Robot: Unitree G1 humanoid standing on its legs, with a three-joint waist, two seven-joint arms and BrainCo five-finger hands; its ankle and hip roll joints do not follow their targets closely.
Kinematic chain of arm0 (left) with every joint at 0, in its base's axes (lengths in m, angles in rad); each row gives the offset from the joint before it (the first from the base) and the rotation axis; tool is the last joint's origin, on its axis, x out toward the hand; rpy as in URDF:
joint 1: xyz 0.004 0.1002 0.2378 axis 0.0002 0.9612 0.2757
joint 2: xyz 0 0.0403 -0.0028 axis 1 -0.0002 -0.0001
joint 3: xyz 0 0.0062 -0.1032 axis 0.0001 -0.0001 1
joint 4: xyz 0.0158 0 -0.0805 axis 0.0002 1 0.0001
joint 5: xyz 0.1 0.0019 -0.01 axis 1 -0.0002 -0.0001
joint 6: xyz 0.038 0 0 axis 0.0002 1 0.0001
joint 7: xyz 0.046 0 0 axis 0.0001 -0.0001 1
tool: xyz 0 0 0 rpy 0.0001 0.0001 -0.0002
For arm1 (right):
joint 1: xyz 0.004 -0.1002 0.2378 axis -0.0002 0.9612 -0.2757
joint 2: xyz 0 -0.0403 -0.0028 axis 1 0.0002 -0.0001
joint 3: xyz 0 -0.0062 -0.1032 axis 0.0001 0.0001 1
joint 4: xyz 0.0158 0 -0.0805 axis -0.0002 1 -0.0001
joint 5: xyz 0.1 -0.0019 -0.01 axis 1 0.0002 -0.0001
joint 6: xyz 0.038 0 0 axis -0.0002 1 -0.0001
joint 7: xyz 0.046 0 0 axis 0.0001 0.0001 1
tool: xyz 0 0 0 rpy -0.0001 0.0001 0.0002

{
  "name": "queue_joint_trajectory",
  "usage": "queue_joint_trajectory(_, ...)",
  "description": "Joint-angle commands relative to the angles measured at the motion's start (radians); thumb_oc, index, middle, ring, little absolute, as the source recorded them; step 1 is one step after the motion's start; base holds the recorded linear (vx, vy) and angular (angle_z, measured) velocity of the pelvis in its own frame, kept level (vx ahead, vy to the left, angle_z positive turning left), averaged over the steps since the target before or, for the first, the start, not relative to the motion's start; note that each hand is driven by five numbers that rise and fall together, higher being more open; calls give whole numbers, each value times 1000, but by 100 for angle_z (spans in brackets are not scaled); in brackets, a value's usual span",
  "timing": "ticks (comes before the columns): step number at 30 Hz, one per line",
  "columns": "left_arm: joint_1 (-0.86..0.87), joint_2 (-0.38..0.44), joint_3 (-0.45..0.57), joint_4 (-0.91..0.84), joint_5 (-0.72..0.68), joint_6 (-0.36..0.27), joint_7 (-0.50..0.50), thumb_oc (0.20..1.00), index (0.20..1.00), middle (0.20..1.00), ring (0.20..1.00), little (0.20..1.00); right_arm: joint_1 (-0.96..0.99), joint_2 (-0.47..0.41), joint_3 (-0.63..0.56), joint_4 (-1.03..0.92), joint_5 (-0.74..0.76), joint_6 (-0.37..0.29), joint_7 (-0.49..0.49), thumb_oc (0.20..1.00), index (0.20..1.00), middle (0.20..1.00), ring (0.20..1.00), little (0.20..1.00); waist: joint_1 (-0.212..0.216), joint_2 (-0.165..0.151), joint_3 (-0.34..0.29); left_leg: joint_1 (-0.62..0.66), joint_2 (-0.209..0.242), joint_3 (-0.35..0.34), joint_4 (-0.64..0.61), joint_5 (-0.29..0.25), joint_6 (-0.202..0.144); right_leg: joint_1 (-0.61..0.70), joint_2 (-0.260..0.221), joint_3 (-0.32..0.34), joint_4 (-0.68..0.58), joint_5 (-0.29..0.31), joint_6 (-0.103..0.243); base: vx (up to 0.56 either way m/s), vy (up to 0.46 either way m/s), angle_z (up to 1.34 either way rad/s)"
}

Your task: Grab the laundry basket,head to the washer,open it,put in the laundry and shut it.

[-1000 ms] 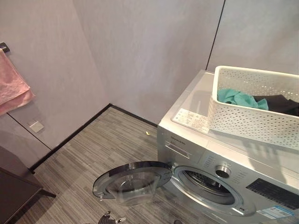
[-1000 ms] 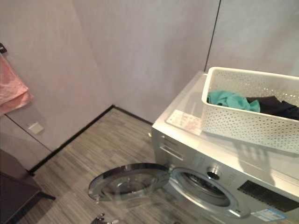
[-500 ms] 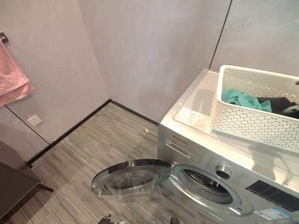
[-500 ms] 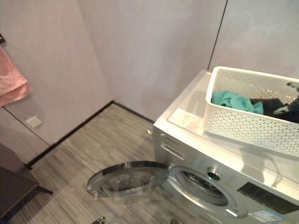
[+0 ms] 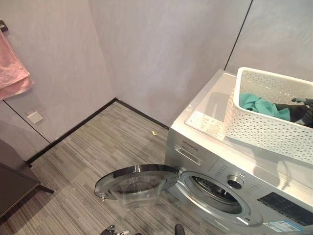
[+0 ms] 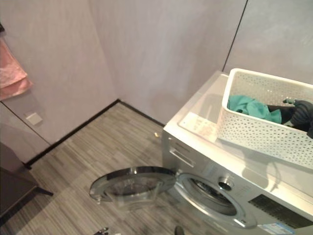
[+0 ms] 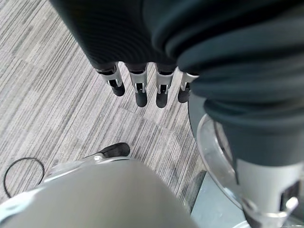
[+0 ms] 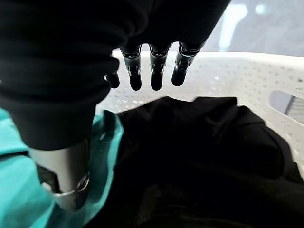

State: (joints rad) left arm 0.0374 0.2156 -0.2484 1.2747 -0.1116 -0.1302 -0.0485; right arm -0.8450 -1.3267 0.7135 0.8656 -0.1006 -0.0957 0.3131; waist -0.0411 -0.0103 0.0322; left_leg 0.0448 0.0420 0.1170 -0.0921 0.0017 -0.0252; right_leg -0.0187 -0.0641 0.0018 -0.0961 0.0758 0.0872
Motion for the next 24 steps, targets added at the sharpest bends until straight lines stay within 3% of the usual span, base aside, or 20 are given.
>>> queue_joint_trajectory(1, -17, -20, -27, 28, -24, -24, -17, 1000, 1000, 1000, 1000, 1000, -80, -20, 73, 89, -34, -7, 9, 1000, 1000, 1000, 1000, 1000, 21, -74, -20, -22, 36, -52, 5, -20, -52, -9, -47, -65, 9, -19, 42, 11, -31, 3)
queue_joint_trajectory(15, -4, 25, 21, 13, -76, -29, -12, 1000, 1000, 1000, 1000, 1000, -202, -8, 157, 332, -98, 2, 34, 1000, 1000, 1000, 1000, 1000, 42, -75, -7, -42, 61, -60, 5, 5, -73, -25, -20, -71, 9, -37, 26, 30, -71, 2)
queue_joint_trajectory(24, -8, 34, 20, -11, -105, -36, -11, 1000, 1000, 1000, 1000, 1000, -213, 4, 166, 350, -93, 6, 38, 1000, 1000, 1000, 1000, 1000, 48, -72, 9, -68, 73, -71, 5, 23, -84, -48, -7, -75, 9, -43, 17, 3, -43, 4)
